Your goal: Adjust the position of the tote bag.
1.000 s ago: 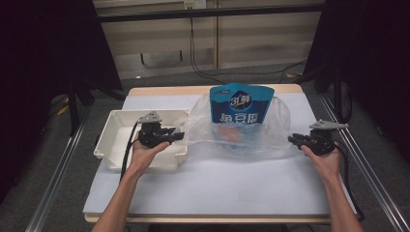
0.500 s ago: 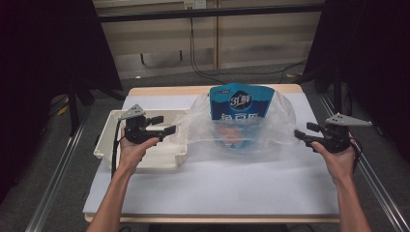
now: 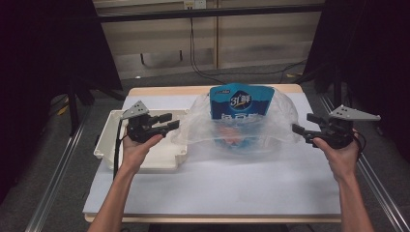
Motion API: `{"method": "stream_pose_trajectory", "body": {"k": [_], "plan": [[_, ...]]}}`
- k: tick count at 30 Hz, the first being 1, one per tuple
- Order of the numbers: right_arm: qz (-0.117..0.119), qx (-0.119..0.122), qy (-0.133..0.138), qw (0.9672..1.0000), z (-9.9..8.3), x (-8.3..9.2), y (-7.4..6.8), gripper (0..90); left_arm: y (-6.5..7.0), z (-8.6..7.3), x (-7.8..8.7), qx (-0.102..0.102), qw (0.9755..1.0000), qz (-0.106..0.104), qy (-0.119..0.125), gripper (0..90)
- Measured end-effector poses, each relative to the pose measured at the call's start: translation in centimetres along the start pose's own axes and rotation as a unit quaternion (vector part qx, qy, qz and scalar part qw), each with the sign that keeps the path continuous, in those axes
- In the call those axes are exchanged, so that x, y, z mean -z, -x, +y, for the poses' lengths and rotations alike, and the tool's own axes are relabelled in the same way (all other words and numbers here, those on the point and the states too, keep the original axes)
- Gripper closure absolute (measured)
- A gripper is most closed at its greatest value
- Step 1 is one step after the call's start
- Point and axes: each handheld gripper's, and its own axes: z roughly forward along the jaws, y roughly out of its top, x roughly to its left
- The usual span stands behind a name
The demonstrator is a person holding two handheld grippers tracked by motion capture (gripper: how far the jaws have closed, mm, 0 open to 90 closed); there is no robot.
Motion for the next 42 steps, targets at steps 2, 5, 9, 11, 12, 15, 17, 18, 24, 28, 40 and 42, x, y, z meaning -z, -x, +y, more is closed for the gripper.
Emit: {"method": "stream_pose_trajectory", "body": {"k": [2,5,9,11,12,15,17,18,24,28,40,42], "plan": [[0.007,0.003,0.008,0.9999,0.8,0.3,-0.3,24.8,0.2,0.1,-0.3,-0.002,0.9999,-0.011,-0.005,58.9],[0.014,0.01,0.018,0.9997,1.7,0.7,-0.9,24.8,0.7,0.3,-0.7,-0.008,0.9997,-0.022,-0.011,62.9],[0.022,0.02,0.028,0.9992,3.0,1.4,-1.9,24.7,1.5,1.0,-1.1,-0.021,0.9991,-0.033,-0.015,64.9],[0.029,0.023,0.036,0.9987,3.5,1.6,-2.1,27.4,1.7,1.3,-1.4,-0.023,0.9989,-0.039,-0.012,65.3],[0.03,0.025,0.039,0.9985,3.7,1.6,-2.2,31.0,1.8,1.6,-1.7,-0.021,0.9987,-0.045,-0.008,66.5],[0.038,0.04,0.017,0.9983,4.6,0.4,-2.5,50.7,1.9,2.3,-3.0,-0.022,0.9986,-0.046,-0.015,72.2],[0.059,0.049,-0.002,0.997,5.1,-1.0,-2.5,65.2,2.0,2.8,-4.6,-0.027,0.9973,-0.056,-0.038,75.4],[0.064,0.055,-0.014,0.9963,5.2,-1.9,-2.6,70.7,2.0,3.0,-5.3,-0.034,0.9968,-0.053,-0.05,76.4],[0.066,0.073,-0.087,0.9914,4.8,-6.6,-2.2,90.0,1.3,4.0,-8.4,-0.044,0.9925,-0.055,-0.1,81.8],[0.054,0.066,-0.119,0.9893,4.2,-8.3,-1.4,90.0,1.1,4.3,-9.3,-0.03,0.9932,-0.059,-0.095,81.8],[0.051,0.056,-0.13,0.9886,4.0,-10.5,-0.3,90.0,0.9,4.0,-11.1,-0.04,0.9894,-0.054,-0.129,80.8],[0.059,0.055,-0.134,0.9877,4.0,-11.2,-0.2,90.0,1.1,3.8,-12.0,-0.054,0.9845,-0.055,-0.158,80.9]]}}
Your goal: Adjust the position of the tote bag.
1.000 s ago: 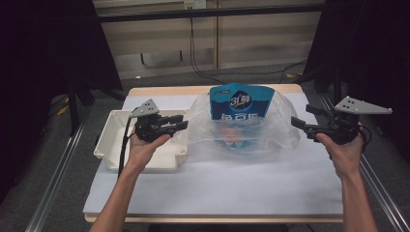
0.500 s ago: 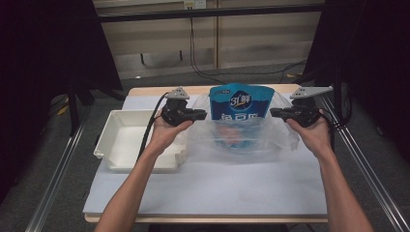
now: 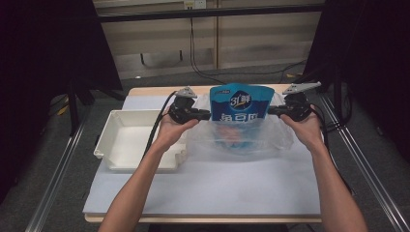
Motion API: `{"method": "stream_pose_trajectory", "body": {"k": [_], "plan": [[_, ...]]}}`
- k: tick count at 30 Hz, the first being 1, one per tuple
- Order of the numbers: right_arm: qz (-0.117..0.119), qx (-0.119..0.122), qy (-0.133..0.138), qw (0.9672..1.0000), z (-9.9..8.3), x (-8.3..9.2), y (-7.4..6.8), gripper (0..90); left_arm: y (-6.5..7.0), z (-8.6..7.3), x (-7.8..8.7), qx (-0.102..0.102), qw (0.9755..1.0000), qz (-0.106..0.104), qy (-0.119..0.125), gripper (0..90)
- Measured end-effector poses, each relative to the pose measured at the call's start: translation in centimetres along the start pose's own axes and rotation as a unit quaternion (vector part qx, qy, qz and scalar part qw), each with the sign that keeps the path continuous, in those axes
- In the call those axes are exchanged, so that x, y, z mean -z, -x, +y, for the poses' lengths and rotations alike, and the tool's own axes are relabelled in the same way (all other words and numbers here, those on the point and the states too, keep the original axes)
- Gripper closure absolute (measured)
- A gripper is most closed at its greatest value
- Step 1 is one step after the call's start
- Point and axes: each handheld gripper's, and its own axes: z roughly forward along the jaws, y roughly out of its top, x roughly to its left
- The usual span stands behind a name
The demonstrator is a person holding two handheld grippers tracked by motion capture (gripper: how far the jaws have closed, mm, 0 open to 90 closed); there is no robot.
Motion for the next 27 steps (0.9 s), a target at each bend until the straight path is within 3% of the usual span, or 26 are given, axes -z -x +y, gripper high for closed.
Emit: {"method": "stream_pose_trajectory", "body": {"k": [3,5,6,7,9,11,14,15,16,17,18,20,21,22,23,25,26,27], "plan": [[0.004,-0.003,0.0,1.0,0.0,-0.4,0.0,90.0,0.0,0.1,-1.0,-0.009,0.9995,0.003,-0.03,80.8],[0.013,0.001,-0.017,0.9998,-0.3,-1.0,-0.1,90.0,0.0,0.4,-1.6,-0.023,0.998,0.012,-0.058,80.7],[0.016,0.003,-0.023,0.9996,-0.4,-1.2,-0.2,90.0,0.0,0.4,-1.6,-0.023,0.998,0.012,-0.058,80.7],[0.02,0.008,-0.033,0.9992,-0.5,-1.6,-0.3,90.0,0.0,0.5,-2.1,-0.04,0.9959,0.01,-0.08,80.8],[0.025,0.01,-0.042,0.9988,-0.9,-2.2,-0.5,90.0,0.1,0.5,-2.3,-0.039,0.9951,0.011,-0.091,80.8],[0.027,0.008,-0.051,0.9983,-1.5,-2.9,-0.7,90.0,0.1,0.4,-2.4,-0.042,0.9931,0.032,-0.105,80.7],[0.03,0.006,-0.069,0.9972,-2.8,-3.7,-0.9,90.0,0.0,0.1,-2.5,-0.028,0.993,0.025,-0.112,80.9],[0.029,0.003,-0.075,0.9968,-3.3,-4.1,-1.0,90.0,-0.3,0.1,-2.4,-0.043,0.99,0.02,-0.133,81.4],[0.029,0.005,-0.079,0.9964,-3.7,-4.4,-1.1,90.0,-0.2,0.0,-2.5,-0.045,0.9892,0.02,-0.138,81.5],[0.025,0.007,-0.086,0.9959,-3.9,-4.6,-1.2,90.0,-0.2,-0.2,-2.6,-0.056,0.9857,0.029,-0.156,81.6],[0.023,0.01,-0.095,0.9952,-4.3,-4.9,-1.2,90.0,-0.2,-0.3,-2.7,-0.06,0.9844,0.027,-0.163,81.5],[0.026,0.006,-0.103,0.9943,-5.0,-5.2,-1.2,90.0,-0.5,-0.9,-2.8,-0.049,0.9851,0.024,-0.163,81.5],[0.023,0.008,-0.11,0.9937,-5.3,-5.3,-1.1,90.0,-0.4,-1.3,-3.0,-0.032,0.9874,0.027,-0.153,81.7],[0.018,0.008,-0.117,0.9929,-5.7,-5.4,-1.1,90.0,-0.6,-1.4,-2.9,-0.039,0.9859,0.022,-0.161,81.9],[0.017,0.008,-0.121,0.9925,-6.0,-5.4,-1.1,90.0,-0.6,-1.6,-2.9,-0.029,0.987,0.023,-0.157,82.1],[0.012,0.01,-0.132,0.9911,-6.7,-5.6,-1.0,90.0,-0.6,-1.6,-2.9,-0.055,0.9818,0.028,-0.179,82.3],[0.014,0.006,-0.133,0.991,-7.0,-5.7,-1.0,90.0,-0.4,-1.7,-3.1,-0.051,0.9817,0.04,-0.179,82.5],[0.016,0.003,-0.134,0.9908,-7.2,-5.8,-0.9,90.0,-0.3,-1.7,-3.3,-0.046,0.9815,0.037,-0.182,82.6]]}}
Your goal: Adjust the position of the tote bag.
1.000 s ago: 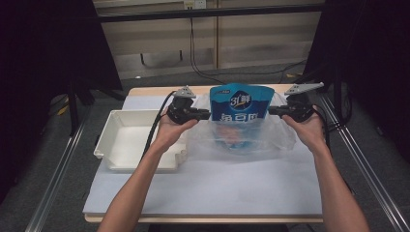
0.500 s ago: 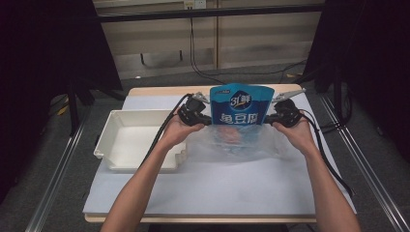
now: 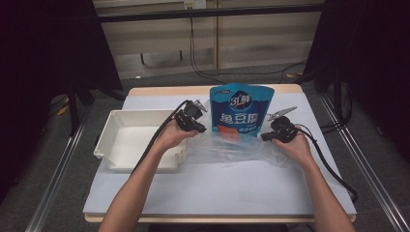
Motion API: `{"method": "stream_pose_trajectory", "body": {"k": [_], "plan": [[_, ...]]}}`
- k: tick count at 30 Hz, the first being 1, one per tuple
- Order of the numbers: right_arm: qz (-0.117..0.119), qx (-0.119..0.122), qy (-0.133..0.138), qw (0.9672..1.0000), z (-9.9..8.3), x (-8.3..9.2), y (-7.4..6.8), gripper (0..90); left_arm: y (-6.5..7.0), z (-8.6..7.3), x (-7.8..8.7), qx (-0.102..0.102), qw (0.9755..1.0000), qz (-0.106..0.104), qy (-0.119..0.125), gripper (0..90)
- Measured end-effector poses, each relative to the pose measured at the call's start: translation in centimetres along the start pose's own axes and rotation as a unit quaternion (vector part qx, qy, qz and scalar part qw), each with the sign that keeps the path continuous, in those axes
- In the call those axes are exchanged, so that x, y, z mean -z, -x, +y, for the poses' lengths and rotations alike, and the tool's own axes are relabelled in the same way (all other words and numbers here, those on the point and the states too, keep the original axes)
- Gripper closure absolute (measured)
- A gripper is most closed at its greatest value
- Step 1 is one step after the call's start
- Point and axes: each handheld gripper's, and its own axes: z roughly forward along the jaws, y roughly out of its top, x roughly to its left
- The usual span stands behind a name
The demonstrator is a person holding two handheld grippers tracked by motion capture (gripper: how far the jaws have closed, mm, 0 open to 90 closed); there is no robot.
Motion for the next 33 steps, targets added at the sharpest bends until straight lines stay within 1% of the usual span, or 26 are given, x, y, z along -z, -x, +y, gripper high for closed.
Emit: {"method": "stream_pose_trajectory", "body": {"k": [1,3,4,5,6,7,8,9,11,13,16,17,18,19,20,21,22,23,24,25,26,27,28,29,31,33], "plan": [[-0.002,-0.005,-0.003,1.0,-0.2,-0.1,0.0,90.0,-0.1,0.0,0.0,-0.01,0.9999,0.002,-0.013,82.9],[-0.002,-0.001,-0.003,1.0,-0.3,0.0,0.1,90.0,-0.1,0.0,-0.1,-0.01,0.9998,0.009,-0.017,83.9],[-0.019,0.008,-0.008,0.9998,-0.3,0.0,0.0,90.0,-0.1,-0.1,-0.2,-0.008,0.9996,0.016,-0.02,84.4],[-0.03,0.014,-0.015,0.9994,-0.2,0.1,0.0,90.0,-0.2,-0.1,-0.2,-0.015,0.9994,0.018,-0.028,85.2],[-0.034,0.016,-0.019,0.9991,-0.2,0.2,0.0,90.0,-0.2,-0.2,-0.3,-0.004,0.9994,0.024,-0.023,85.7],[-0.047,0.019,-0.029,0.9983,-0.2,0.4,0.1,90.0,-0.5,-0.3,-0.2,-0.016,0.9989,0.027,-0.035,86.9],[-0.052,0.024,-0.032,0.9979,-0.3,0.5,0.2,90.0,-0.7,-0.5,-0.1,-0.01,0.9991,0.026,-0.033,87.1],[-0.052,0.02,-0.032,0.9979,-0.5,0.6,0.4,90.0,-0.7,-0.7,-0.3,0.009,0.9995,0.023,-0.02,87.5],[-0.058,0.013,-0.028,0.9979,-0.7,0.8,0.8,90.0,-1.0,-0.8,-0.1,0.006,0.9995,0.017,-0.027,88.7],[-0.047,-0.007,-0.015,0.9988,-1.1,0.9,1.2,90.0,-1.0,-0.8,0.0,-0.008,0.9991,0.019,-0.037,88.9],[-0.056,-0.002,-0.019,0.9982,-1.2,1.0,1.2,90.0,-1.1,-0.9,-0.1,0.0,0.9993,0.021,-0.03,90.0],[-0.059,0.003,-0.018,0.9981,-1.2,1.0,1.3,90.0,-1.1,-0.9,-0.1,0.011,0.9993,0.027,-0.024,90.0],[-0.065,0.001,-0.024,0.9976,-1.2,1.1,1.3,90.0,-1.0,-0.9,-0.1,0.01,0.9992,0.028,-0.026,90.0],[-0.063,0.003,-0.024,0.9977,-1.2,1.2,1.4,90.0,-1.2,-0.9,-0.1,0.01,0.9995,0.019,-0.025,90.0],[-0.069,0.002,-0.026,0.9973,-1.3,1.3,1.5,90.0,-1.4,-0.9,-0.1,0.01,0.9994,0.023,-0.022,90.0],[-0.065,-0.005,-0.024,0.9976,-1.4,1.4,1.6,90.0,-1.6,-0.9,0.0,0.002,0.9994,0.022,-0.028,90.0],[-0.065,-0.011,-0.022,0.9975,-1.5,1.5,1.7,90.0,-1.5,-0.9,-0.1,0.003,0.9993,0.023,-0.031,90.0],[-0.068,-0.008,-0.018,0.9975,-1.7,1.5,1.9,90.0,-1.3,-0.8,-0.2,0.008,0.999,0.036,-0.027,90.0],[-0.069,-0.011,-0.019,0.9974,-1.9,1.6,1.9,90.0,-1.3,-0.6,-0.2,-0.008,0.9986,0.039,-0.035,90.0],[-0.072,-0.015,-0.021,0.9971,-1.9,1.7,1.9,90.0,-1.2,-0.6,-0.2,-0.005,0.9983,0.044,-0.038,90.0],[-0.075,-0.013,-0.02,0.9969,-2.1,1.9,2.0,90.0,-1.3,-0.7,-0.3,0.001,0.9987,0.04,-0.03,90.0],[-0.075,-0.013,-0.021,0.9969,-2.3,2.0,2.1,90.0,-1.3,-0.7,-0.3,0.001,0.9987,0.04,-0.03,90.0],[-0.076,-0.019,-0.021,0.9967,-2.4,2.1,2.2,90.0,-1.6,-0.8,-0.2,0.012,0.9992,0.029,-0.024,90.0],[-0.077,-0.022,-0.016,0.9966,-2.6,2.2,2.3,90.0,-1.7,-0.9,-0.1,0.006,0.9992,0.028,-0.029,90.0],[-0.075,-0.023,-0.014,0.9968,-2.9,2.4,2.3,90.0,-1.8,-0.8,-0.2,0.015,0.9991,0.03,-0.026,90.0],[-0.083,-0.019,-0.012,0.9963,-3.0,2.4,2.2,90.0,-1.9,-1.0,-0.2,0.033,0.9991,0.022,-0.013,90.0]]}}
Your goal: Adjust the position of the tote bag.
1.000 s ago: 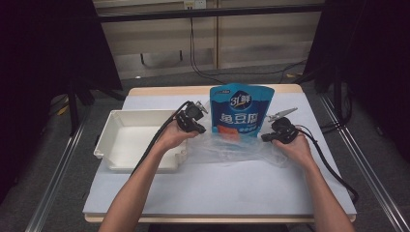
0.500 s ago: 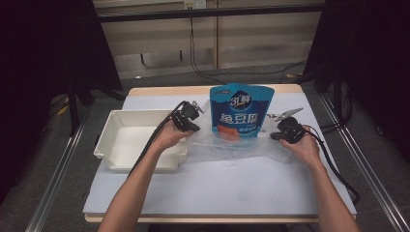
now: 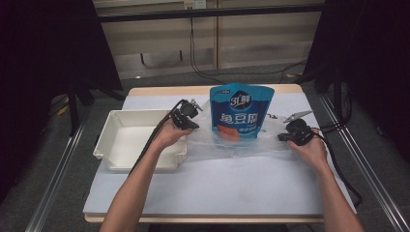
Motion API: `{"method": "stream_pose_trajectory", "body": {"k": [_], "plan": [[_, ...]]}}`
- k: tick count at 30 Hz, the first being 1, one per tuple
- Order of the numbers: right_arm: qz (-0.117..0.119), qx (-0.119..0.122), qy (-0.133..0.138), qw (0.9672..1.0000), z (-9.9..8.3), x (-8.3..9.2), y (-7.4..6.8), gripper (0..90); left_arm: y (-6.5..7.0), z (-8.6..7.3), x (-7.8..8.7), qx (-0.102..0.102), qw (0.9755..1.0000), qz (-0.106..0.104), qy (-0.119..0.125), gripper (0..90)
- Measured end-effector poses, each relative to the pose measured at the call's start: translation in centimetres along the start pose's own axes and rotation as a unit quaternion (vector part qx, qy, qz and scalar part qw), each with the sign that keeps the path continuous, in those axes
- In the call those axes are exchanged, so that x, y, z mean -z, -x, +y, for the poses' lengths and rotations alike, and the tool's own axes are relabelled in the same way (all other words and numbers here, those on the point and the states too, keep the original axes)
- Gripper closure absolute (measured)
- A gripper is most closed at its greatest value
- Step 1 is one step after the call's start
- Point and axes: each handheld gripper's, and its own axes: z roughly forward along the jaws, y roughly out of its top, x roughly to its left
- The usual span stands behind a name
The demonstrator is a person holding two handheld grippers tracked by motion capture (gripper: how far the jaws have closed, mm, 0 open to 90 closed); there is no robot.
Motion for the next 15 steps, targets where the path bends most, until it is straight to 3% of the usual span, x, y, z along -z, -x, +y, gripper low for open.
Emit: {"method": "stream_pose_trajectory", "body": {"k": [2,7,8,10,11,14,15], "plan": [[-0.002,0.003,-0.001,1.0,0.0,0.1,-0.1,90.0,-0.2,0.0,0.3,-0.018,0.9998,0.004,-0.01,90.0],[-0.003,-0.001,-0.005,1.0,-0.5,0.6,0.4,90.0,-0.6,0.0,0.4,0.008,0.9999,-0.012,0.004,90.0],[-0.008,0.0,-0.002,1.0,-0.6,0.6,0.4,90.0,-0.7,0.0,0.4,-0.001,0.9999,-0.014,-0.004,90.0],[-0.009,-0.001,0.001,1.0,-0.7,0.5,0.3,90.0,-0.6,0.0,0.2,-0.002,0.9999,-0.014,0.003,90.0],[-0.007,-0.004,0.003,1.0,-0.7,0.5,0.3,90.0,-0.5,0.1,0.1,0.012,0.9997,-0.018,0.008,90.0],[0.001,-0.003,0.021,0.9998,-0.3,0.8,-0.3,90.0,-0.3,0.8,0.5,-0.009,0.9999,-0.013,0.005,90.0],[0.005,0.004,0.032,0.9995,0.0,0.9,-0.6,90.0,0.0,1.1,0.5,-0.006,0.9998,-0.011,0.013,90.0]]}}
